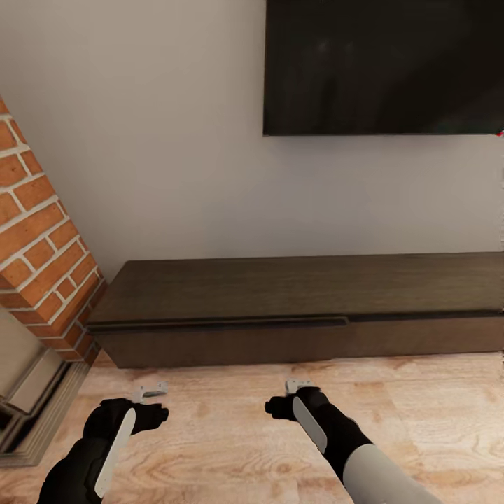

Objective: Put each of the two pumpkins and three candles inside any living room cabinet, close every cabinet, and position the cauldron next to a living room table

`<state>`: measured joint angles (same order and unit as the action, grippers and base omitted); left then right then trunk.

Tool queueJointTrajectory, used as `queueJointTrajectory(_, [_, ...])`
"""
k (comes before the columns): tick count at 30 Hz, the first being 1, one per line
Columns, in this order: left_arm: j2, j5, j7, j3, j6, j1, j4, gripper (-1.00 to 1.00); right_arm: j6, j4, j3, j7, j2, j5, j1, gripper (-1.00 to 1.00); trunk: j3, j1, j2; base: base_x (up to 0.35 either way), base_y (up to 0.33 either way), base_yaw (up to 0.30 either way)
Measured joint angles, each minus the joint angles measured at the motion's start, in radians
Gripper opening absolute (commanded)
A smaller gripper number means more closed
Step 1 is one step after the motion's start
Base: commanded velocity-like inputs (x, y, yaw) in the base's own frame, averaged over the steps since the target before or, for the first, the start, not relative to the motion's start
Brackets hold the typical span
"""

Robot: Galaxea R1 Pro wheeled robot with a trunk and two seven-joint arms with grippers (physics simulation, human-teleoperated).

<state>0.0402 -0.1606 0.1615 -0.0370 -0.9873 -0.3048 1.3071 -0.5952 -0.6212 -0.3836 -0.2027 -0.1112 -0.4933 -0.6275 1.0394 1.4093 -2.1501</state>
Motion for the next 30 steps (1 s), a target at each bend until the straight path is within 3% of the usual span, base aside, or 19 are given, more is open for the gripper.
queueJointTrajectory(2, [0.0, -0.002, -0.002, 0.002, 0.005, 0.0, -0.094, 1.0, -0.003, 0.003, 0.025, 0.002, 0.001, -0.036, 0.003, 1.0, -0.006, -0.008, 0.014, -0.08, 0.0, 0.0])
queueJointTrajectory(5, [0.001, -0.015, -0.004, 0.002, 0.028, 0.0, -0.202, 1.0, 0.004, 0.015, 0.036, 0.003, 0.003, -0.055, 0.008, 1.0, -0.016, -0.02, 0.035, -0.024, 0.0, 0.0])
queueJointTrajectory(7, [0.003, -0.02, -0.003, 0.003, 0.091, 0.0, -0.269, 1.0, 0.011, 0.036, 0.037, 0.003, 0.002, -0.053, 0.017, 1.0, -0.022, -0.027, 0.049, -0.007, 0.0, 0.0])
queueJointTrajectory(13, [0.006, -0.022, -0.002, 0.003, 0.36, 0.0, -0.508, 1.0, 0.056, 0.061, 0.039, 0.005, 0.003, -0.055, 0.054, 1.0, -0.041, -0.05, 0.091, -0.001, 0.0, 0.0])
queueJointTrajectory(16, [0.009, -0.024, -0.003, -0.001, 0.416, 0.0, -0.551, 1.0, 0.068, 0.063, 0.038, 0.005, 0.003, -0.051, 0.07, 1.0, -0.05, -0.062, 0.112, 0.0, 0.0, 0.0])
queueJointTrajectory(21, [0.009, -0.025, -0.002, 0.0, 0.434, 0.0, -0.557, 1.0, 0.077, 0.093, 0.038, 0.004, 0.003, -0.048, 0.073, 1.0, -0.066, -0.081, 0.147, 0.0, 0.0, 0.0])
queueJointTrajectory(26, [0.009, -0.024, -0.002, -0.001, 0.466, 0.001, -0.596, 1.0, 0.161, 0.125, 0.038, 0.005, 0.003, -0.049, 0.073, 1.0, -0.081, -0.1, 0.182, 0.0, 0.0, 0.0])
queueJointTrajectory(30, [0.009, -0.024, -0.003, -0.002, 0.471, 0.001, -0.618, 1.0, 0.187, 0.139, 0.038, 0.005, 0.003, -0.048, 0.073, 1.0, -0.094, -0.116, 0.21, 0.0, 0.0, 0.0])
